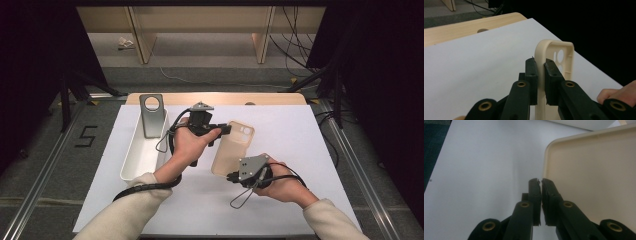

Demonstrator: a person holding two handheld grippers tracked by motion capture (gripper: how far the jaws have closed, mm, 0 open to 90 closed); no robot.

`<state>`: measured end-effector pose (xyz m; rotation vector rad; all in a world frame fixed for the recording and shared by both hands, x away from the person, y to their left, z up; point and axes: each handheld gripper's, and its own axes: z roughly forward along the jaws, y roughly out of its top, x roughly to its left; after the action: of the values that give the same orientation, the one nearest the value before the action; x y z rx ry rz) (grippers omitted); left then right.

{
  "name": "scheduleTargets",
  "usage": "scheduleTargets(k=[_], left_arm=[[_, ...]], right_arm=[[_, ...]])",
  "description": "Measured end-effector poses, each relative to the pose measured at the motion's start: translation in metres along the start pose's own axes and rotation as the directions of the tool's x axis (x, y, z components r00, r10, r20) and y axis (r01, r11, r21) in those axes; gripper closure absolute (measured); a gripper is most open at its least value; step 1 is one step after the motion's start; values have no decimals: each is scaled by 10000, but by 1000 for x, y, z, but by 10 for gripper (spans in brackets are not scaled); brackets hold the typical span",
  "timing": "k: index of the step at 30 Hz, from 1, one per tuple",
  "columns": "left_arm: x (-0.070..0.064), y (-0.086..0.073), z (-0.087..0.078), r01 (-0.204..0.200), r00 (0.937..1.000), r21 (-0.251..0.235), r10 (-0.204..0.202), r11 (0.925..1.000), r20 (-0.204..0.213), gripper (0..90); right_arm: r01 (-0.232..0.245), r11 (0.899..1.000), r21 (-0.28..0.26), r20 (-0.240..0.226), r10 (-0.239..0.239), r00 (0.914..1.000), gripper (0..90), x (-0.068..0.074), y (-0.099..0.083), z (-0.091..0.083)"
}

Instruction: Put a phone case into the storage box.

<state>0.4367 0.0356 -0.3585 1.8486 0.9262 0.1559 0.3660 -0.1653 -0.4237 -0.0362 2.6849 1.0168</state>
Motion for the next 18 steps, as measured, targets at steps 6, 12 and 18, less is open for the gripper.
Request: scheduleTargets(k=[6, 12, 18], left_arm=[[2, 1, -7, -634, 9979, -434, 628, 9970, -158, 825], [7, 3, -22, -933, 9950, -1061, 890, 9900, -442, 825], [16, 8, -43, -1000, 9937, -1601, 903, 9820, -665, 825]], right_arm=[[-498, 9983, -309, 410, 510, 9979, 666, -1, -4, -3], [-1839, 9762, -1149, 1051, 1960, 9750, 421, -4, -11, -12], [-3091, 9329, -1849, 1474, 3373, 9298, 274, -7, -23, -24]])
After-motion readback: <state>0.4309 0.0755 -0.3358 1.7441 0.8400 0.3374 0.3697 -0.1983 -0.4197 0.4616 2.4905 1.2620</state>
